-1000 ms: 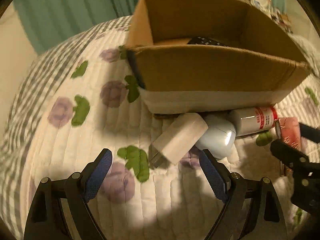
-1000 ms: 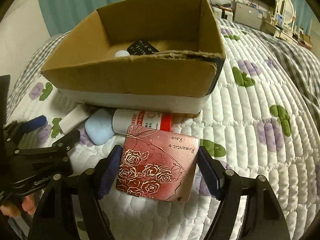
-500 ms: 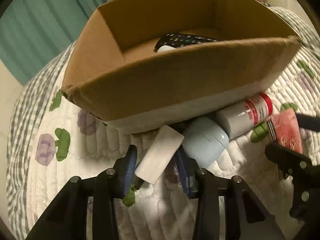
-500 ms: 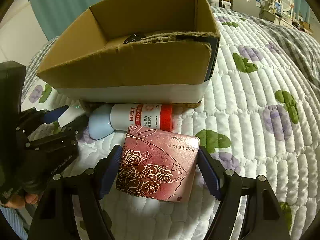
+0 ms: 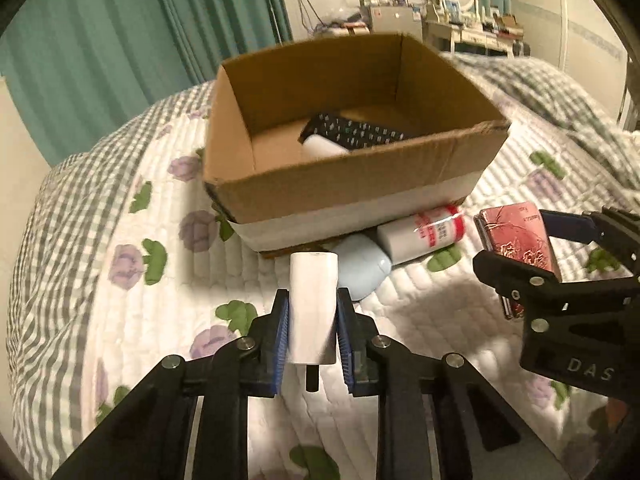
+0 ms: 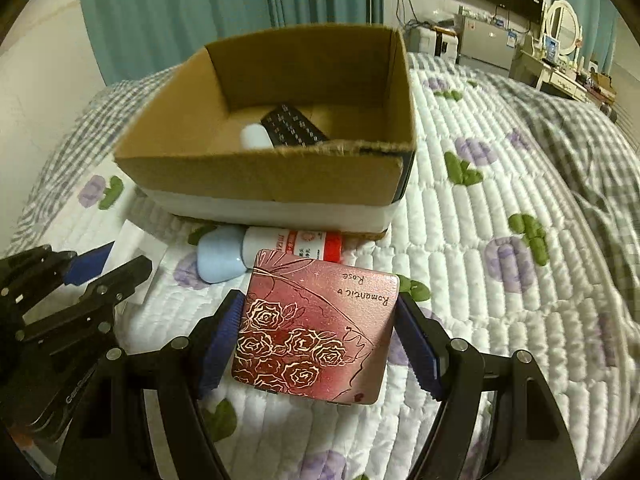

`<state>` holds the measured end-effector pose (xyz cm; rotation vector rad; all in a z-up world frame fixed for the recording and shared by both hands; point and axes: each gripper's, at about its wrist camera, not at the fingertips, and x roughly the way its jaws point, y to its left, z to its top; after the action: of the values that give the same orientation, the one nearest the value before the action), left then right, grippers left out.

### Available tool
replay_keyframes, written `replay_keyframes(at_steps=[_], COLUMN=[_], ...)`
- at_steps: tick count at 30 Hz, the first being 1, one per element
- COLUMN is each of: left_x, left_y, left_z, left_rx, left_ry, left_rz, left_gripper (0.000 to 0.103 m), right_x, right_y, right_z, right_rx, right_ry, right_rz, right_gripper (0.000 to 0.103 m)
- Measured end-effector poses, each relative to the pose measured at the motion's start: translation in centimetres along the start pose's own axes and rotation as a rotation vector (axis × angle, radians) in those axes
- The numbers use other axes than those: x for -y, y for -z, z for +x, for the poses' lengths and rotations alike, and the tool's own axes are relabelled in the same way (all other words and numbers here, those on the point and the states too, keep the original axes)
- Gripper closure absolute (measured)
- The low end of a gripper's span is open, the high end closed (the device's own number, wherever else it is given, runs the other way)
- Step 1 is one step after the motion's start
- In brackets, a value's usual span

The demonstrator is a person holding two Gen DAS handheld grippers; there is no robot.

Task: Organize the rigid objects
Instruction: 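Grasp the white plug with the left gripper while the right grasps the pink card case, then lower the plug and pink card case into the box and release both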

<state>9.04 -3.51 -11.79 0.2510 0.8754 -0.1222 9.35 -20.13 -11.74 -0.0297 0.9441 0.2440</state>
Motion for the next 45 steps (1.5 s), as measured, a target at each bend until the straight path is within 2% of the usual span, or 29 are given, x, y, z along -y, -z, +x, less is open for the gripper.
replay_keyframes(at_steps=[4,13,20,24,30,34,40,45], left_x=[-0.5,-1.6,-2.5,-2.8,-3.1,-3.4,-3.3,-3.1], left_y=[-0.8,-4.2,-8.1,-10.7,-14.6,-16.5,-16.5,-15.5], left_z=[-2.4,-7.2,-10.3,-10.3,-7.6,-3.5,3.3,6.6], left_rx=[0.053,0.151,0.243,0.271,0.274,0.23,0.119,0.062], left_ry=[0.002,0.042,0.053,0.035,0.021,0.017,-0.002,-0.007], left_rz=[-0.011,-0.111,-0.119,-0.112,-0.118,-0.128,-0.126,-0.115], left_gripper=[0.081,0.081,0.081,0.081,0.081,0.081,0.081,0.081], right_x=[-0.7,-0.8,-1.3,-1.0,-0.6,0.1,1.3,2.4], right_y=[0.1,-1.3,-5.5,-8.4,-12.8,-14.9,-15.8,-15.3], right_z=[-2.6,-7.2,-10.4,-11.2,-10.6,-8.6,-4.0,-0.5], right_rx=[0.04,0.127,0.22,0.259,0.297,0.296,0.246,0.198], right_ry=[0.027,0.019,0.011,0.0,0.011,0.009,-0.014,-0.031], right_rz=[-0.026,-0.045,-0.089,-0.095,-0.114,-0.107,-0.095,-0.086], right_gripper=[0.028,0.028,0.028,0.028,0.028,0.028,0.028,0.028])
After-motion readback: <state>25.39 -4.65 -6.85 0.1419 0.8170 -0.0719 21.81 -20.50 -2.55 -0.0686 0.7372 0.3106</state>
